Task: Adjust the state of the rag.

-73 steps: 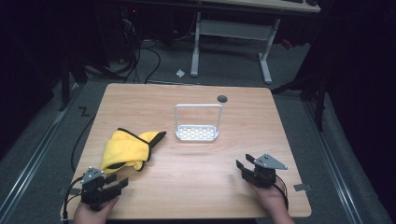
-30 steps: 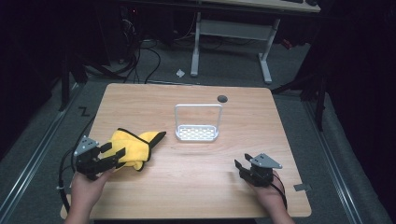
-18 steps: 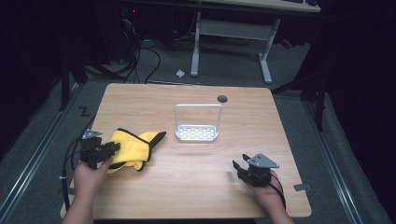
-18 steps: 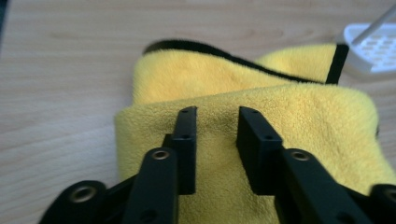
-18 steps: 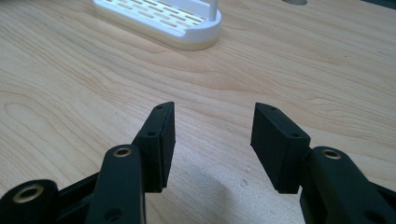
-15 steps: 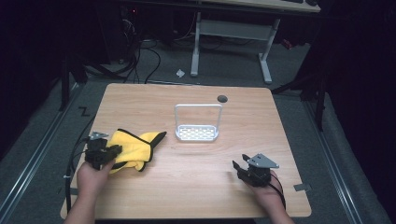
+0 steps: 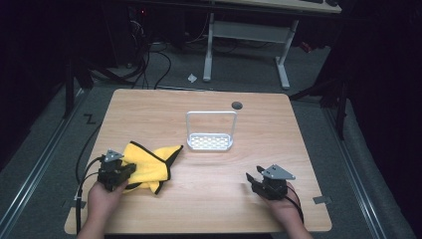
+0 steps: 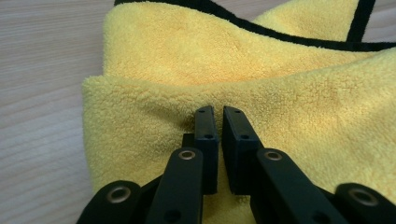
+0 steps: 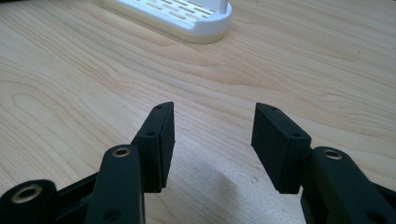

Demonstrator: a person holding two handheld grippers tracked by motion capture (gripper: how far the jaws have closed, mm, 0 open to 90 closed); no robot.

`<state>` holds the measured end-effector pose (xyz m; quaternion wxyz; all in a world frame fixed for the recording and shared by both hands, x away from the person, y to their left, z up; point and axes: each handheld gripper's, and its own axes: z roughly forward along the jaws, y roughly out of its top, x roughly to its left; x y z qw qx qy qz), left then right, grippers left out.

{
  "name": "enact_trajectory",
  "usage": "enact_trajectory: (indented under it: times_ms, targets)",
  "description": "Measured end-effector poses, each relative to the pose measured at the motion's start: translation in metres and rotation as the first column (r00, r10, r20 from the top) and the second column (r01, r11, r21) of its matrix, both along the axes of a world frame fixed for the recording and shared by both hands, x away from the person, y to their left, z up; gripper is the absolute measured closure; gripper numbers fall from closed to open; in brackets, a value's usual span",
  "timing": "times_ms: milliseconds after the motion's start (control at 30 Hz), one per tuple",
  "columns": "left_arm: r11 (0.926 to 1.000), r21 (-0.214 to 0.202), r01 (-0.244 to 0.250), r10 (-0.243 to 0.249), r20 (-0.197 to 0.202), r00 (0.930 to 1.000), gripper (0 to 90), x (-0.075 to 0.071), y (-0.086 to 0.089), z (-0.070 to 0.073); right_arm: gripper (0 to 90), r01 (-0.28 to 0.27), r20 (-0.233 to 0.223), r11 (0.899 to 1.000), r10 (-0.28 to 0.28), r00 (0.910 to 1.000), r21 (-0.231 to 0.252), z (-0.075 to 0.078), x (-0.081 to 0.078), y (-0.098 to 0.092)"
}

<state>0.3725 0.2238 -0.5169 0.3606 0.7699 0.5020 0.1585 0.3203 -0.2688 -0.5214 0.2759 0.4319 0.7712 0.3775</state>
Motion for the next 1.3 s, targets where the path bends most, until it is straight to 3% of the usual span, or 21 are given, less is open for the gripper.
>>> enact_trajectory:
  times_ms: [233, 433, 833, 1300]
  targets:
    - [0.9991, -0.025, 0.033, -0.032, 0.019, 0.9993, 83.7, -0.025, -0.012, -0.002, 49.7, -0.007, -0.010, 1.000, 0.007, 0.9999, -0.004, -0.001, 0.000, 0.002]
    - [0.9973, -0.039, 0.061, -0.060, 0.025, 0.9979, 83.1, -0.038, -0.028, -0.003, 49.7, -0.010, -0.013, 1.000, 0.010, 0.9999, -0.007, -0.002, 0.000, 0.003]
    - [0.9894, -0.042, 0.139, -0.138, 0.026, 0.9901, 82.8, -0.045, -0.062, -0.003, 50.2, -0.015, -0.017, 1.000, 0.015, 0.9997, -0.016, -0.003, 0.000, 0.005]
    - [0.9689, -0.044, 0.244, -0.243, 0.029, 0.9697, 82.8, -0.042, -0.139, -0.003, 50.1, -0.019, -0.012, 1.000, 0.019, 0.9997, -0.014, -0.001, -0.001, 0.003]
